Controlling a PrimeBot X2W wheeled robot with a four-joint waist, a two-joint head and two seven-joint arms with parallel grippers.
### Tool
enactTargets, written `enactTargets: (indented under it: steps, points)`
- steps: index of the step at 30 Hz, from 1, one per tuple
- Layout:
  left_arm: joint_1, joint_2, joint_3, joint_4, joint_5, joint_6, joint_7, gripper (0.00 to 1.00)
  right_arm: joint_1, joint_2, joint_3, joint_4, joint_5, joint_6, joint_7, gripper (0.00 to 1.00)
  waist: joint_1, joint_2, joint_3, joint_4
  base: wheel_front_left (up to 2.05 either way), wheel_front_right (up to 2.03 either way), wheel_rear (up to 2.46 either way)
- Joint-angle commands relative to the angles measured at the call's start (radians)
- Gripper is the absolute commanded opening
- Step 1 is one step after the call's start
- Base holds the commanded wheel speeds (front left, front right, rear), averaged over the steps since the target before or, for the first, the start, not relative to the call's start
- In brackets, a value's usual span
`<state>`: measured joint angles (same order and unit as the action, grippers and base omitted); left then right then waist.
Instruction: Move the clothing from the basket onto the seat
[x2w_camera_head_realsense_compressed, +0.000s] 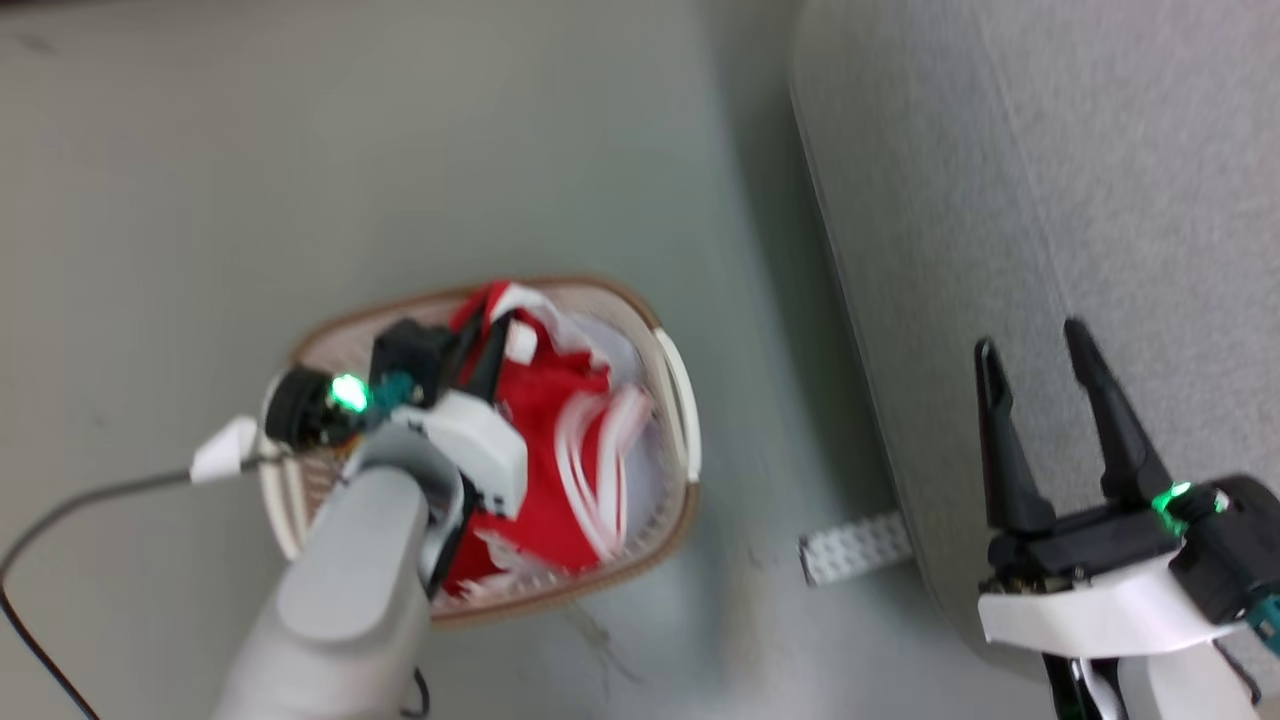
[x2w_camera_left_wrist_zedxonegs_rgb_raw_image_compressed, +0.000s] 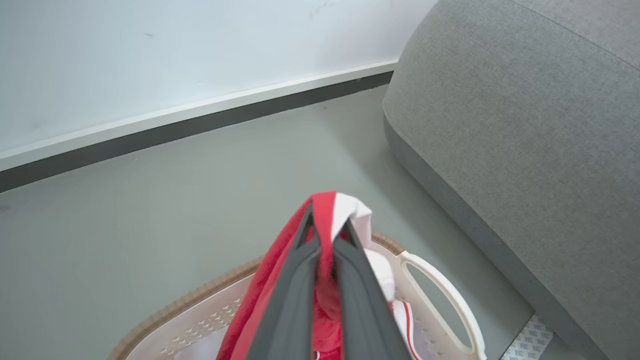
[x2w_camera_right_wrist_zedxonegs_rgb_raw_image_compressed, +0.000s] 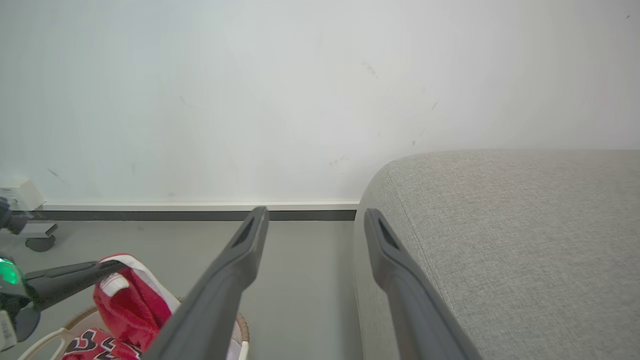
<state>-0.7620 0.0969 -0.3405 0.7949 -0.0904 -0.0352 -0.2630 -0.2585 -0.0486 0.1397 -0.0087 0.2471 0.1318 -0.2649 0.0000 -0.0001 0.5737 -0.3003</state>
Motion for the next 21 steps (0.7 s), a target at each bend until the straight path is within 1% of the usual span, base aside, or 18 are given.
enactTargets:
  steps: [1, 7, 11, 16, 21]
  points:
    - [0.032, 0.0, 0.001, -0.025, -0.015, -0.004, -0.002, 0.0, 0.024, -0.003, -0.004, 0.008, -0.005, -0.002, 0.001, 1.0, 0.0, 0.0001, -0.12, 0.064, 0.0, 0.0, 0.0]
    - [0.155, -0.014, -0.015, -0.145, -0.035, -0.009, -0.002, 0.0, 0.092, -0.003, -0.014, 0.049, -0.038, -0.002, 0.001, 1.0, 0.0, 0.0001, -0.301, 0.133, 0.0, 0.0, 0.0]
    - [0.211, -0.023, -0.027, -0.213, -0.057, -0.009, 0.008, 0.0, 0.139, -0.004, -0.011, 0.069, -0.054, -0.002, 0.001, 1.0, 0.0, 0.0001, -0.406, 0.165, 0.0, 0.0, 0.0]
    - [0.262, -0.024, -0.041, -0.324, -0.08, -0.01, 0.065, 0.0, 0.182, -0.003, 0.002, 0.084, -0.068, -0.002, 0.001, 1.0, 0.0, 0.0001, -0.496, 0.188, 0.0, 0.0, 0.0]
    - [0.311, -0.007, -0.053, -0.452, -0.088, -0.002, 0.141, 0.0, 0.198, -0.003, 0.024, 0.09, -0.098, -0.002, 0.001, 1.0, 0.0, 0.0001, -0.556, 0.193, 0.0, 0.0, 0.0]
